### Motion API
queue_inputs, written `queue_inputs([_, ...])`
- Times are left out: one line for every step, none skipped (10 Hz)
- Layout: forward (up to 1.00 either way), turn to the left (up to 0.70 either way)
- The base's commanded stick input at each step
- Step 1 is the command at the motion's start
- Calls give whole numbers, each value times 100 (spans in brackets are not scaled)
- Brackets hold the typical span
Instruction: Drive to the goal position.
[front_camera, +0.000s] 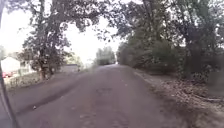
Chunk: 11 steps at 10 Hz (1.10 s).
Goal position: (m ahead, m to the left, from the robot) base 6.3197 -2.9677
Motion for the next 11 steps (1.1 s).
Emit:
queue_inputs([70, 0])
queue_inputs([70, 0])
queue_inputs([70, 0])
queue_inputs([70, 0])
queue_inputs([70, 0])
queue_inputs([70, 0])
queue_inputs([70, 0])
queue_inputs([70, 0])
queue_inputs([70, 0])
queue_inputs([70, 0])
queue_inputs([70, 0])
